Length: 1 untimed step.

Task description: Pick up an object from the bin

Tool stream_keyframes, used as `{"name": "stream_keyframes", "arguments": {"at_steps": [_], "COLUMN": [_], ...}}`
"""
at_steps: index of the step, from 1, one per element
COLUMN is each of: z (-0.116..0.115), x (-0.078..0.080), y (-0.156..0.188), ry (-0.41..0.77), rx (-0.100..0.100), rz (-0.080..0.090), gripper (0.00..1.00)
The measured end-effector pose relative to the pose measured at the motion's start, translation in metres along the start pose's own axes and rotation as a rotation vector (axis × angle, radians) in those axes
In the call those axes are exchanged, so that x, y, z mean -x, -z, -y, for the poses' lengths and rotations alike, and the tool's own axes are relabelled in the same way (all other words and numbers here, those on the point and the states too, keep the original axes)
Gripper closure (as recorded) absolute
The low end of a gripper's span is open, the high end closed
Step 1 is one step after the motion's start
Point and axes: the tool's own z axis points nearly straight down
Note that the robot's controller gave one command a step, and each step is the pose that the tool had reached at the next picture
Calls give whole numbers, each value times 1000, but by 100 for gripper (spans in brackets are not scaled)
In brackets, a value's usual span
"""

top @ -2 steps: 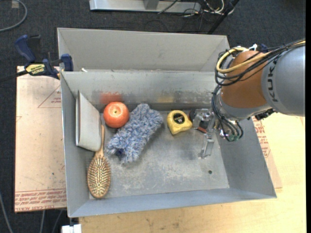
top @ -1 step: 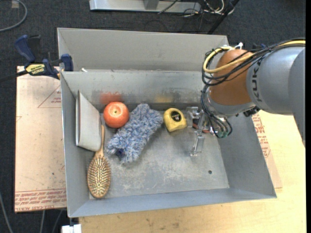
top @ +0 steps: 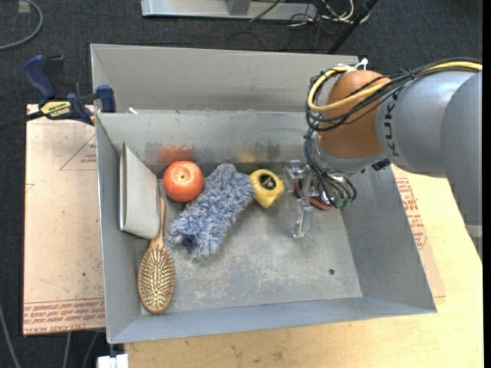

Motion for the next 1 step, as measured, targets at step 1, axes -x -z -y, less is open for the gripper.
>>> {"name": "stream_keyframes", "arguments": {"at_steps": [1], "z": [-9], "x": [3], "y": [0], "ry": [3], "rx": [-2], "rz": [2], "gripper": [0]}}
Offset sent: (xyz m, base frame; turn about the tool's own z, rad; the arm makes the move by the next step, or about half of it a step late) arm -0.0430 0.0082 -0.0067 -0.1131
